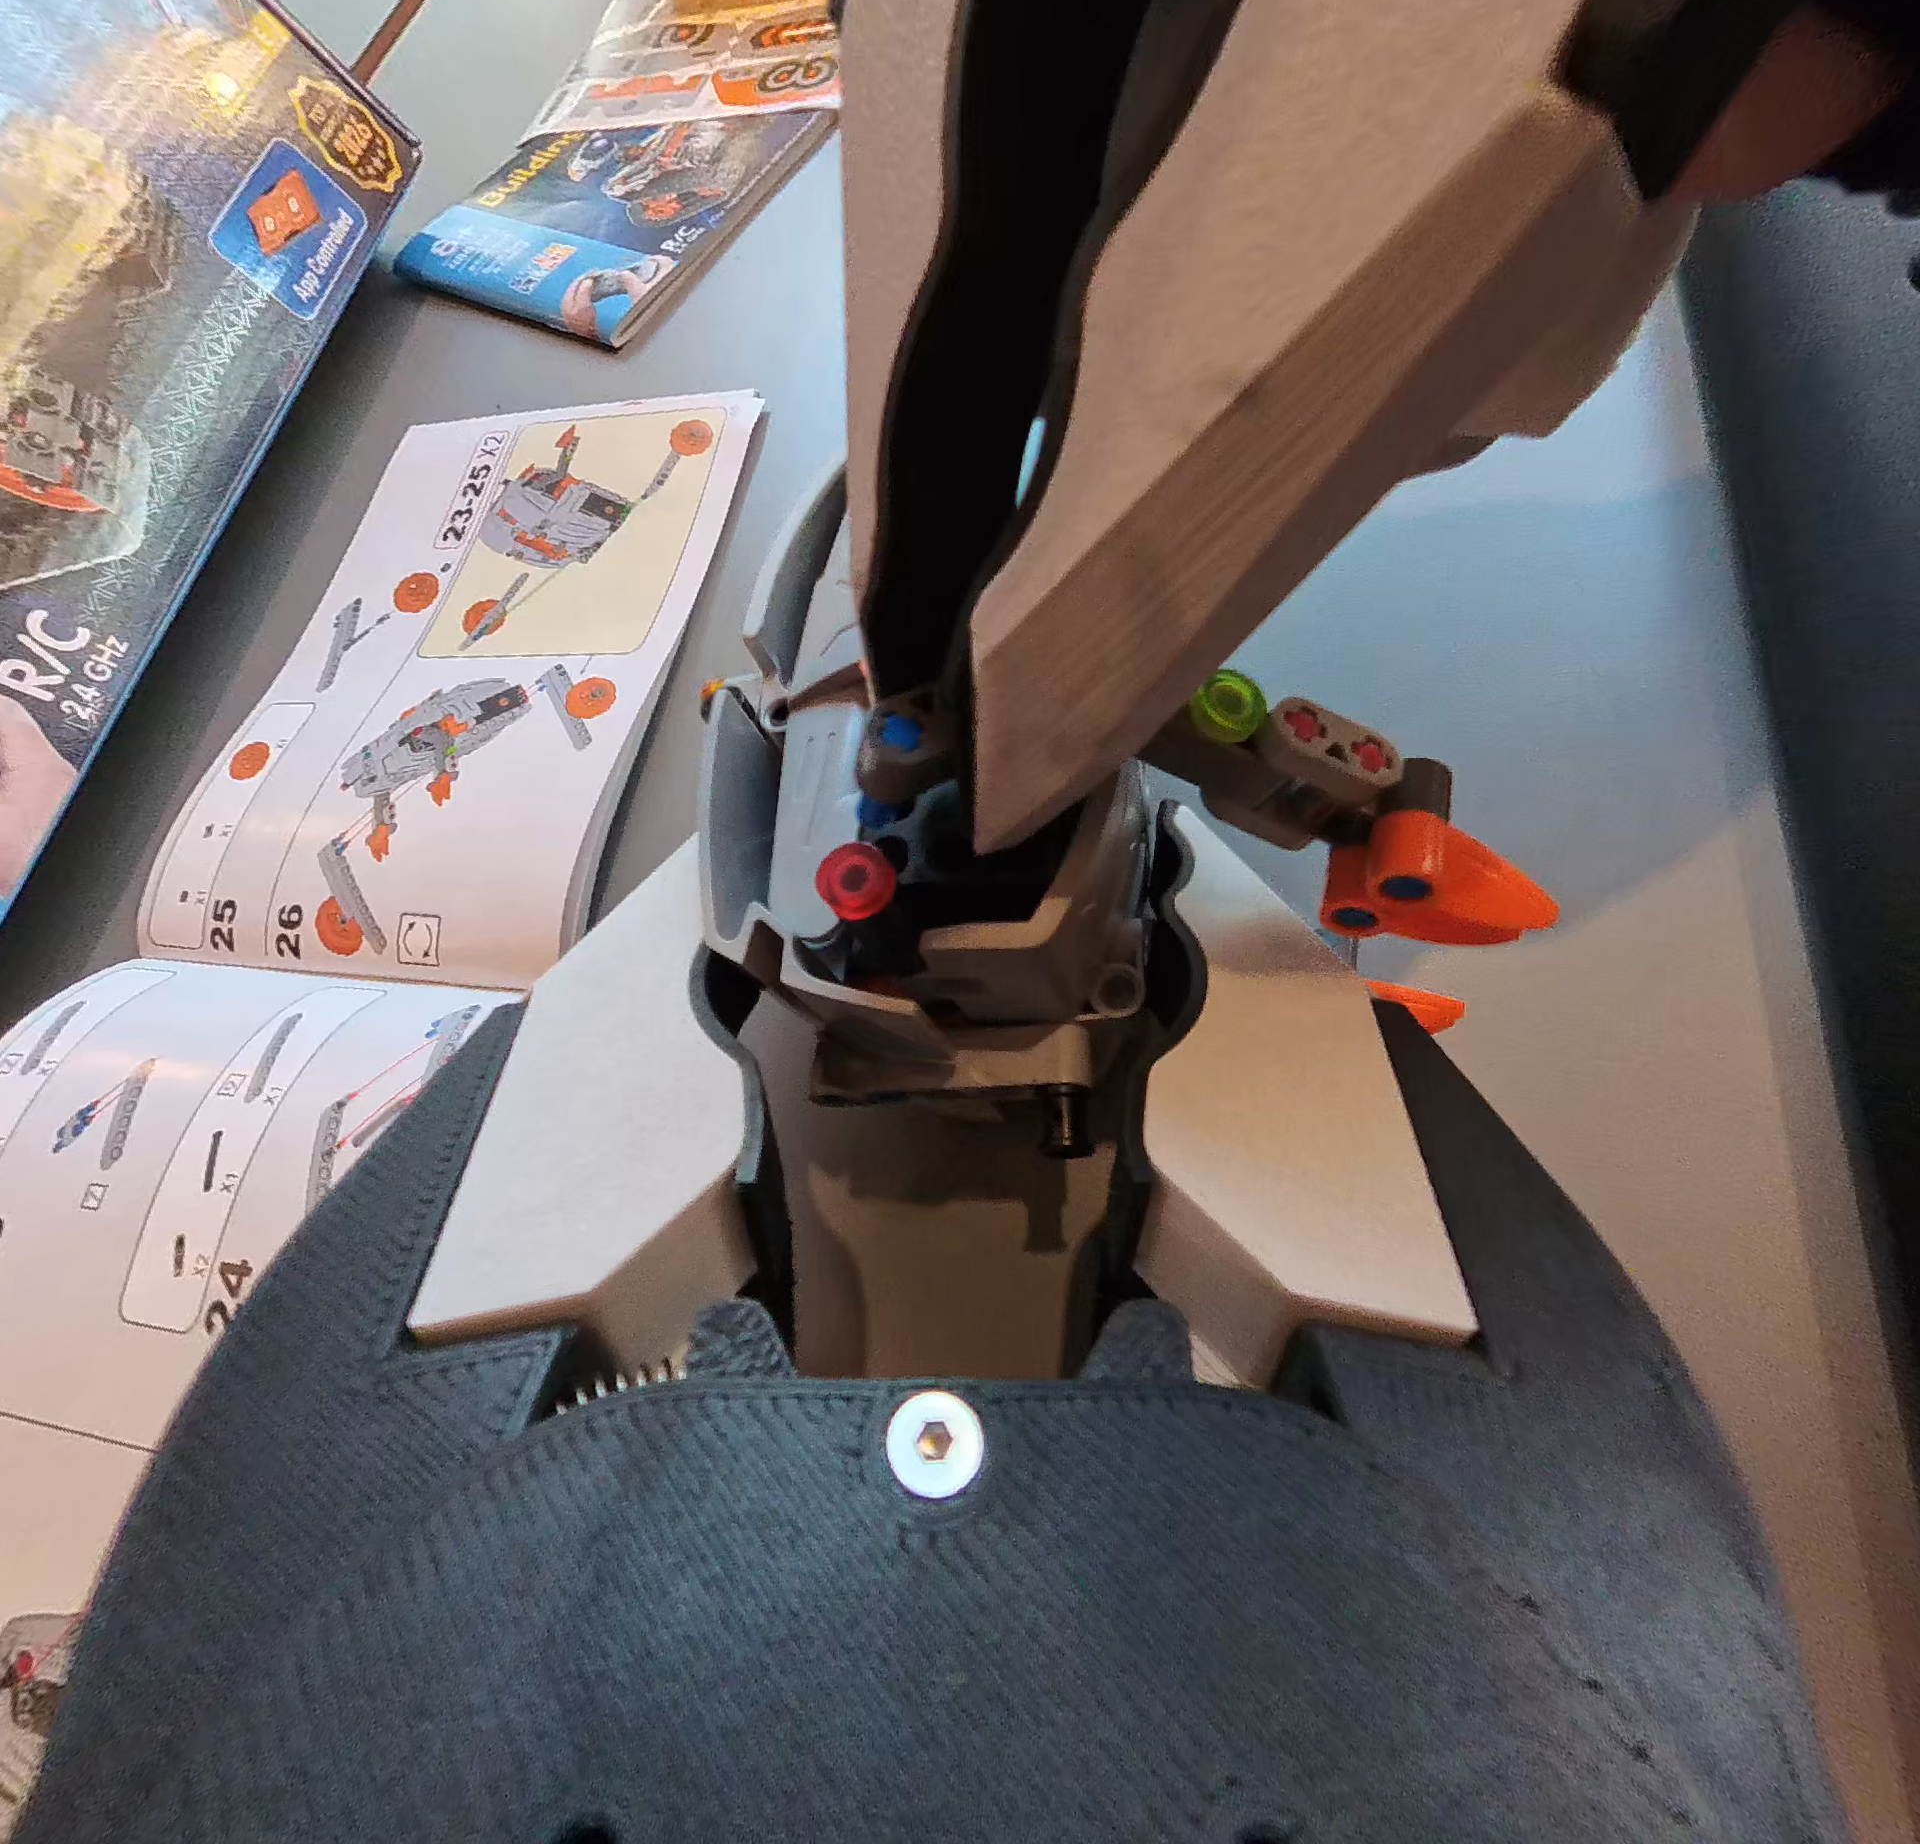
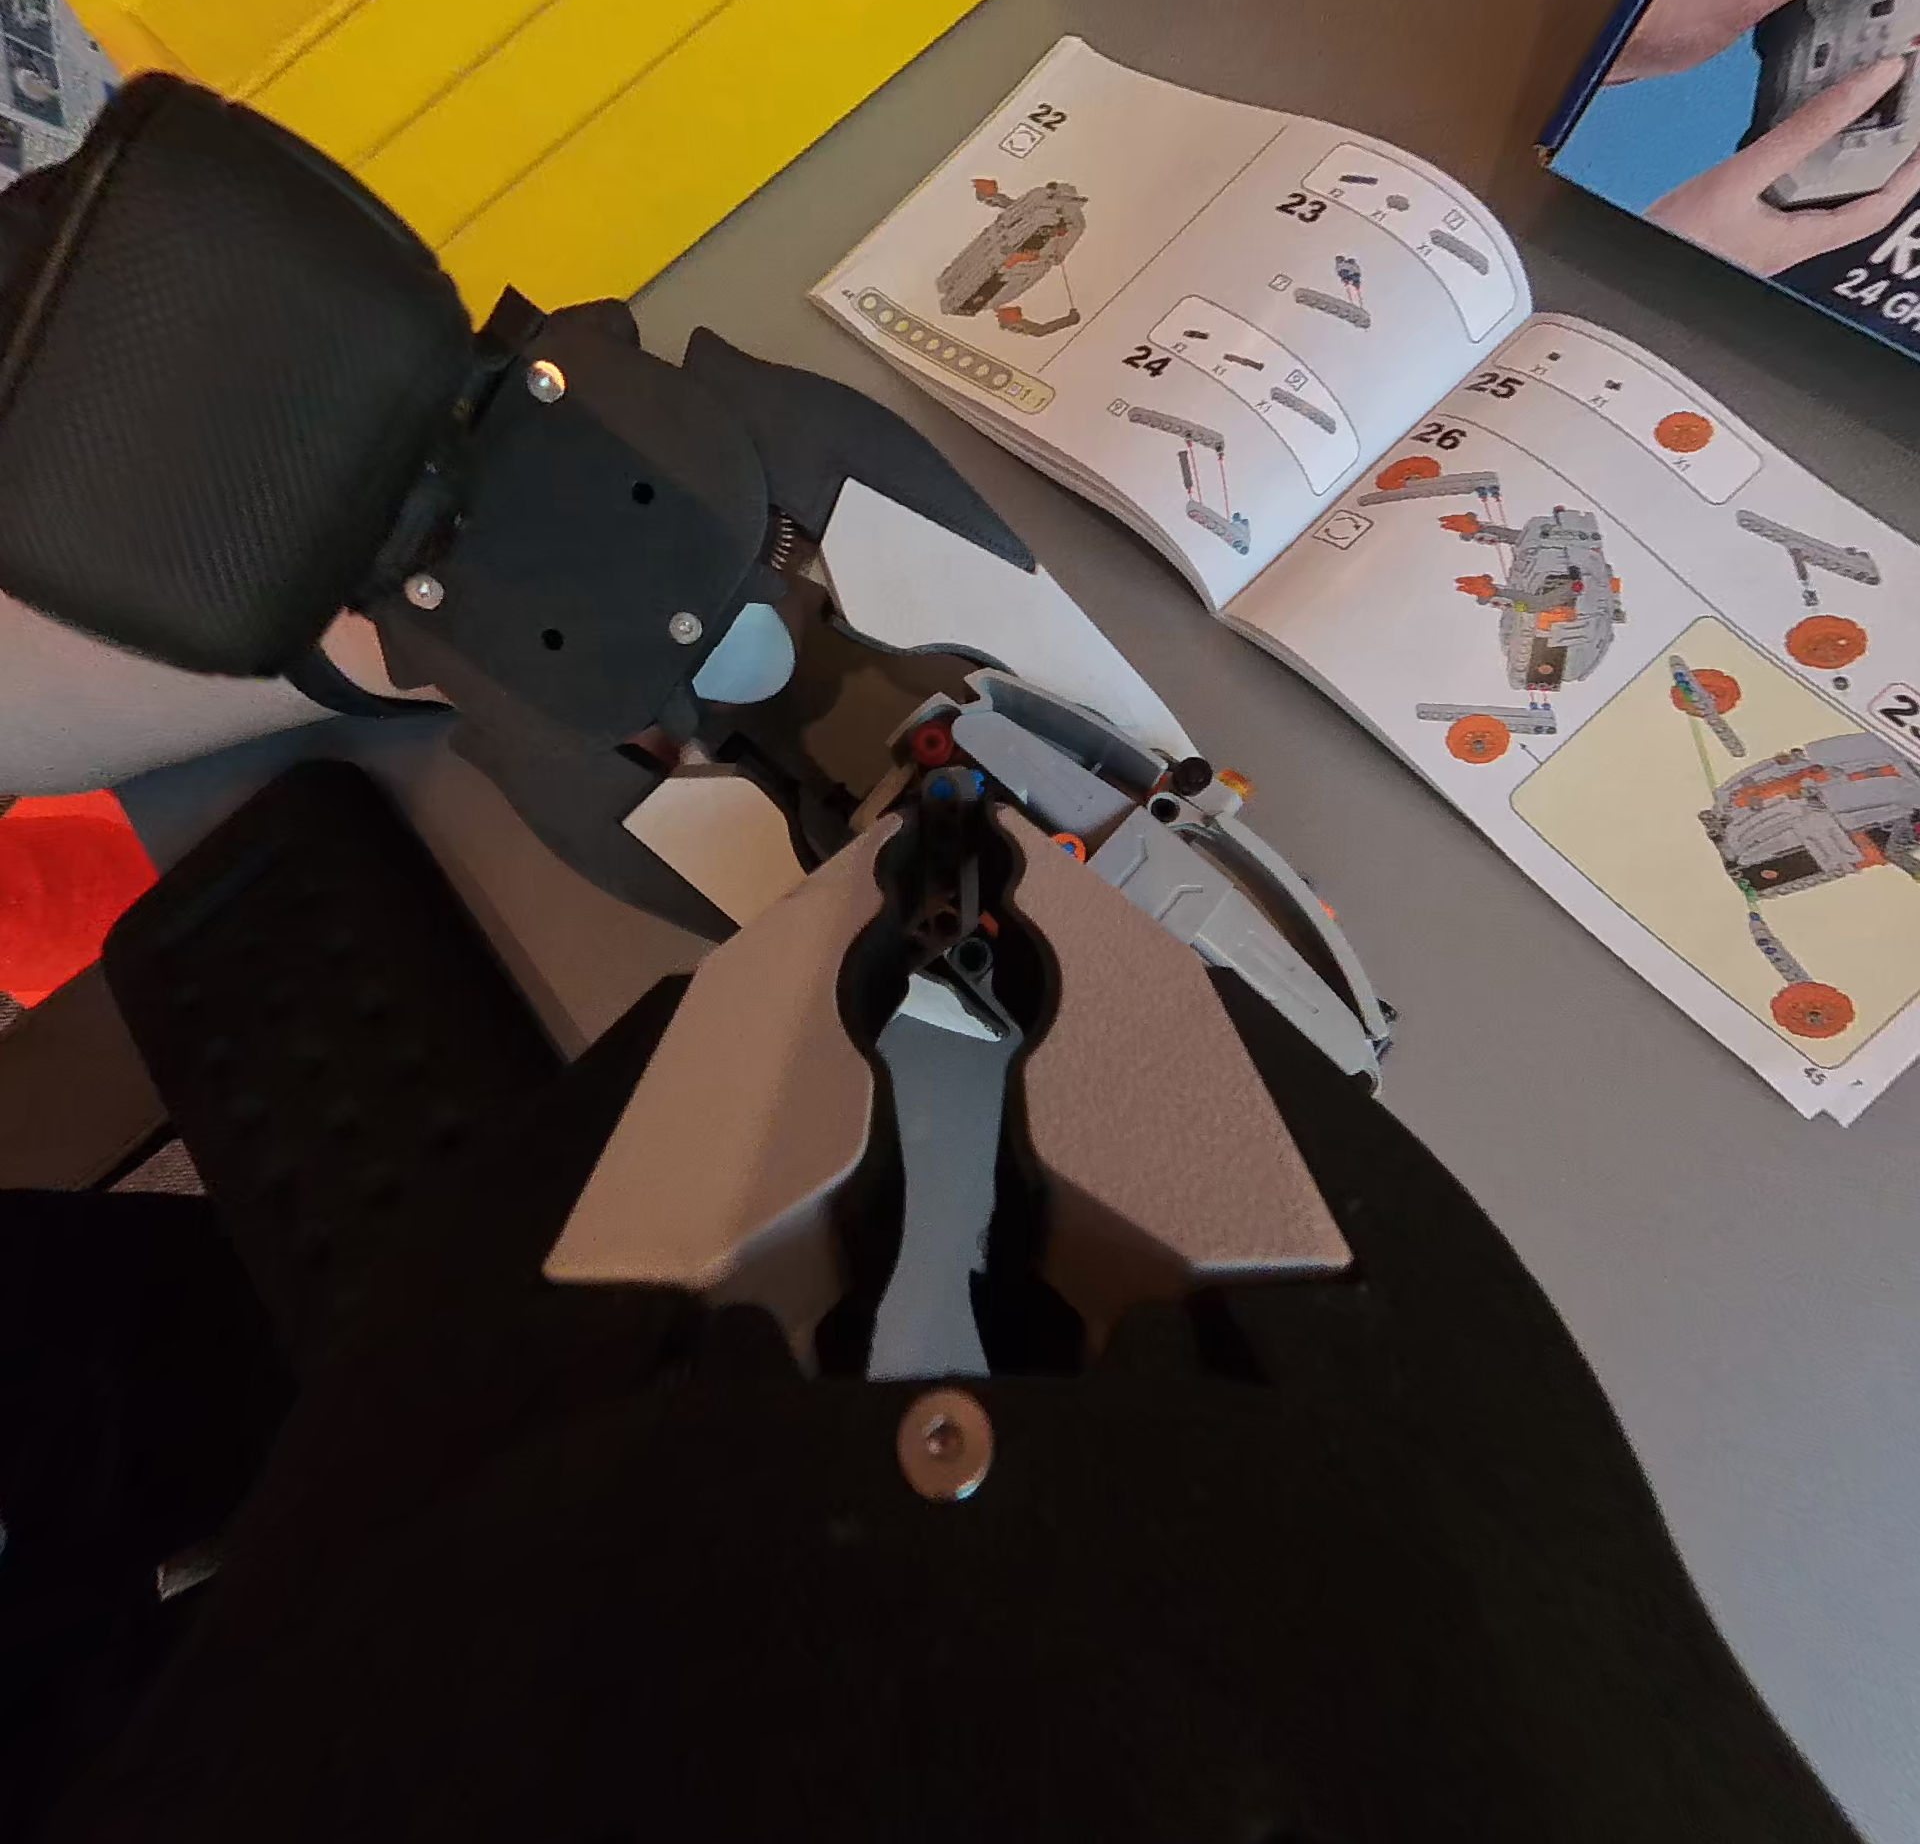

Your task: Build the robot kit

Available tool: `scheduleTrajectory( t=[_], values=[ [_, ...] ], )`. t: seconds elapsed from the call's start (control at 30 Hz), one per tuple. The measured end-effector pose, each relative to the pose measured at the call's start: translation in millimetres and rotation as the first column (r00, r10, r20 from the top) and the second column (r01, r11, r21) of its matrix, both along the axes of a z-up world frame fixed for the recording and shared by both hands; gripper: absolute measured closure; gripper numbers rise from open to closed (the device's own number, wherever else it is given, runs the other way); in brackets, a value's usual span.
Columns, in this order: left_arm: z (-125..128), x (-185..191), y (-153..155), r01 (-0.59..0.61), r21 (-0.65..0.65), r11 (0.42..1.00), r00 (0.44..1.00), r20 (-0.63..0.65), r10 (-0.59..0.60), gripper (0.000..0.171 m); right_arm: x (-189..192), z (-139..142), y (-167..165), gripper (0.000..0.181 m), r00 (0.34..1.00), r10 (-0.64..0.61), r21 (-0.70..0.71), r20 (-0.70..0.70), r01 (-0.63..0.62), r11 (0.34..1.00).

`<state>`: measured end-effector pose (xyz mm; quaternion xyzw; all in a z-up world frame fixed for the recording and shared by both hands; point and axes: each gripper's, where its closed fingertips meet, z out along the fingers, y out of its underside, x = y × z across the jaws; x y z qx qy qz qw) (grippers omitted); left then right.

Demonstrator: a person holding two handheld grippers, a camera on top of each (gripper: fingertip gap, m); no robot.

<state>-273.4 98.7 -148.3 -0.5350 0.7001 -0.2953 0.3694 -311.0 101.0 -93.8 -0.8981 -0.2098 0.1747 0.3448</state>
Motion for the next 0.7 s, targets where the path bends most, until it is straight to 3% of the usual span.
scheduleTrajectory(
  t=[0.1,0.23,0.53,0.7],
  values=[
    [9,-6,-5,0.024,-0.057,0.998,0.999,0.047,-0.021,0.098,-2,4,-1,0.173,0.997,0.016,-0.006,-0.070,-0.017,1.000],
    [43,-21,-14,0.085,-0.141,0.986,0.979,0.198,-0.056,0.104,-1,14,-4,0.173,0.987,0.039,0.000,-0.157,-0.039,0.999],
    [48,-38,-13,0.157,-0.132,0.979,0.972,0.198,-0.129,0.119,-4,15,-14,0.173,0.979,0.090,0.004,-0.183,-0.091,0.996],
    [65,-47,-16,0.194,-0.095,0.976,0.953,0.255,-0.165,0.135,-8,17,-18,0.173,0.975,0.134,0.009,-0.179,-0.135,0.991]
  ],
)
